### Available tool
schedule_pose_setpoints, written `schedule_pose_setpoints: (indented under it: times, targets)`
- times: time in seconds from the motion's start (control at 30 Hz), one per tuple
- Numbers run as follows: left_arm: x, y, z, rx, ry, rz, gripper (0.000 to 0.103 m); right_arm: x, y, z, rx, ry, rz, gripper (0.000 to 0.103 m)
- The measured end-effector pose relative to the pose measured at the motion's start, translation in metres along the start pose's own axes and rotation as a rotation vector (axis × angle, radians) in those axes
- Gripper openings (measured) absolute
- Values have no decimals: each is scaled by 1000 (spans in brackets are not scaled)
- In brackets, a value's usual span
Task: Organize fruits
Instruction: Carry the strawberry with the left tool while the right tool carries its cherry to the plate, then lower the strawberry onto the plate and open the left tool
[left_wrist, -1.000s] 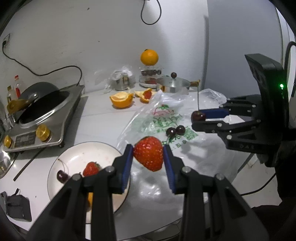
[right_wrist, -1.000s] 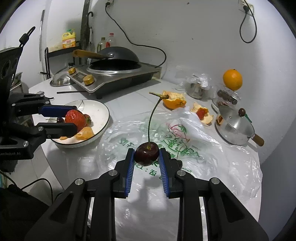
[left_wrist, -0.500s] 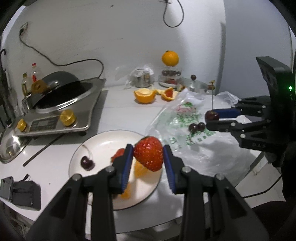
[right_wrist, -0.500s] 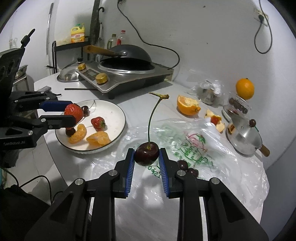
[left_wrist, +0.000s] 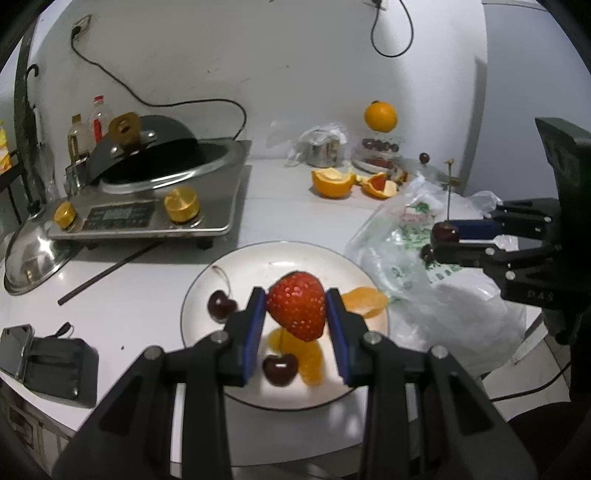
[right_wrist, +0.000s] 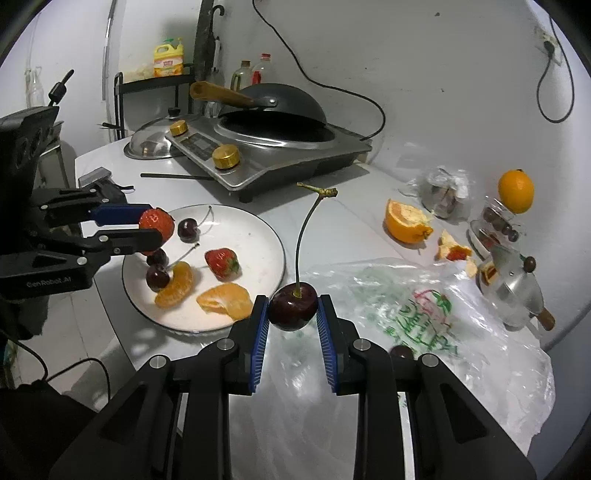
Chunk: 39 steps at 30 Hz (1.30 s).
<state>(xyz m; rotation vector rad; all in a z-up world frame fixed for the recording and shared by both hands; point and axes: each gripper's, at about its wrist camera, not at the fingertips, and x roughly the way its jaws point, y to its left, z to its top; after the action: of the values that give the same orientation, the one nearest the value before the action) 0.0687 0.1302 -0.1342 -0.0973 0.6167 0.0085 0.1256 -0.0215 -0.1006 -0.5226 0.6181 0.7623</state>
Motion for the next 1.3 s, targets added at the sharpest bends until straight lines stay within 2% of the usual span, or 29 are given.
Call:
schedule_pose_setpoints:
  times: [0.57,1.17,1.27,1.3]
  targets:
    - [27,29,-1,-67,35,11,34,36,27,20,-11,26,69,28]
    - [62,39,-5,-99,99,-4,35,64,25,26,3,64,86,28]
    - [61,39,-5,-92,102,-7,40,68,27,28,-1,69,91,28]
    - [59,39,-4,-89,99,-6,51,69,28,29,-2,70,94,28]
